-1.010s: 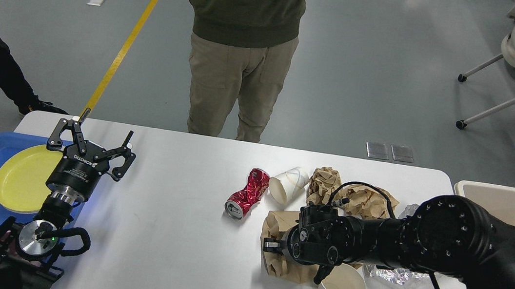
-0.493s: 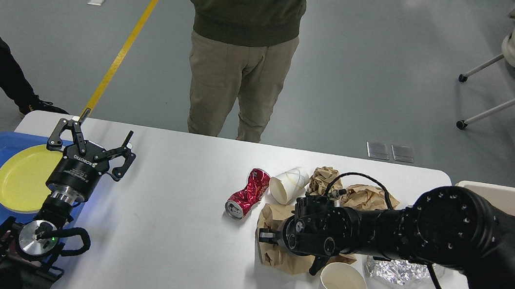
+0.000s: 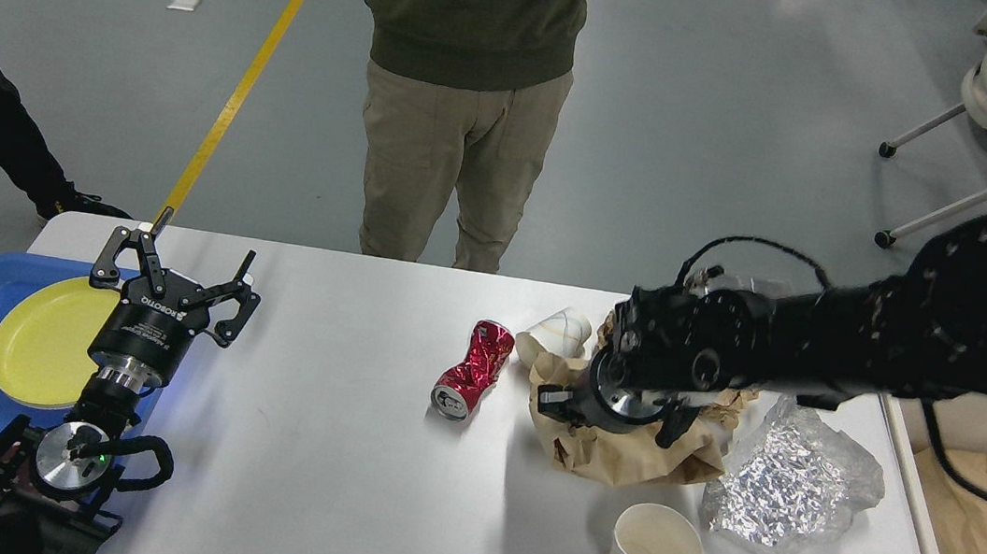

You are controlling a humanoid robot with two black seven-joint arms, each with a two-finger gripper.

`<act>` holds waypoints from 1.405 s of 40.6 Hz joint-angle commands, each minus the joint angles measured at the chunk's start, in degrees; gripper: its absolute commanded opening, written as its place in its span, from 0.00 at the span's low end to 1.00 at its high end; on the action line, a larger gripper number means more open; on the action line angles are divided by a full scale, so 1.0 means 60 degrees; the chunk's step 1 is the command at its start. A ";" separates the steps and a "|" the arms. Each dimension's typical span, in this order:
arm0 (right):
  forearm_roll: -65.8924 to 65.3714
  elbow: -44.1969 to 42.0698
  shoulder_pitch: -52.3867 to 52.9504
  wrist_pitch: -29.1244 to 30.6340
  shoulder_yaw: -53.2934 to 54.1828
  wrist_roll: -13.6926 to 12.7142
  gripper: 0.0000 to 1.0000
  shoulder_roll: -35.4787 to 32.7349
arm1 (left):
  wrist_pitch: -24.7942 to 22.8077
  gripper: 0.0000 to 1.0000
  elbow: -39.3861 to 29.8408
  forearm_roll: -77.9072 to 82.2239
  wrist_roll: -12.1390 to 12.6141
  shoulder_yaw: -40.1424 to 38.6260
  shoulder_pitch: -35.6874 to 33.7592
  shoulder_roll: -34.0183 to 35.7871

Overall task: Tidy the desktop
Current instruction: 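Lift the paper bag and carry it toward the white bin, then drop the paper bag into the white bin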

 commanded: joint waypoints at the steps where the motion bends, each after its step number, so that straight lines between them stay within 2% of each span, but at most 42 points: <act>1: 0.0738 0.0919 0.1897 0.1502 -0.0378 0.0033 0.00 -0.0486 | 0.0000 0.96 0.0000 0.0000 0.0003 0.0000 0.0000 0.0014; 8: 0.1281 0.1900 0.4154 0.3349 -0.0627 0.0018 0.00 -0.1291 | 0.0000 0.96 0.0000 0.0000 -0.0012 0.0000 0.0000 0.0014; 16: 0.1720 0.3453 0.6382 0.3968 -0.1315 0.0164 0.00 -0.2244 | 0.0000 0.96 0.0000 0.0000 -0.0012 0.0000 0.0000 0.0014; 19: 0.1911 0.4098 0.7349 0.3997 -0.2002 0.0646 0.00 -0.2435 | 0.0000 0.96 0.0000 0.0000 -0.0012 0.0000 0.0000 0.0014; 25: 0.2072 0.4817 0.8508 0.4304 -0.3512 0.2081 0.00 -0.2450 | 0.0000 0.96 0.0000 0.0000 -0.0012 0.0000 0.0000 0.0014; 28: 0.2087 0.4949 0.8758 0.4393 -0.4199 0.2405 0.00 -0.2450 | 0.0000 0.96 0.0000 0.0000 -0.0012 0.0000 0.0000 0.0014; 39: 0.2087 0.4759 0.8729 0.4232 -0.4773 0.2376 0.00 -0.2655 | 0.0000 0.96 0.0000 0.0000 -0.0012 0.0000 0.0000 0.0014; 49: 0.2073 0.4291 0.8481 0.3837 -0.6704 0.2376 0.00 -0.3226 | 0.0000 0.96 0.0000 0.0000 -0.0012 0.0000 0.0000 -0.0001; 51: 0.2000 0.3577 0.7665 0.3778 -0.7290 0.2376 0.00 -0.3853 | 0.0000 0.96 0.0000 0.0000 -0.0012 0.0000 0.0014 -0.0001; 57: 0.1722 0.1700 0.5510 0.3647 -0.7454 0.2362 0.00 -0.5875 | 0.0000 0.96 0.0000 0.0000 -0.0012 0.0000 0.0000 -0.0001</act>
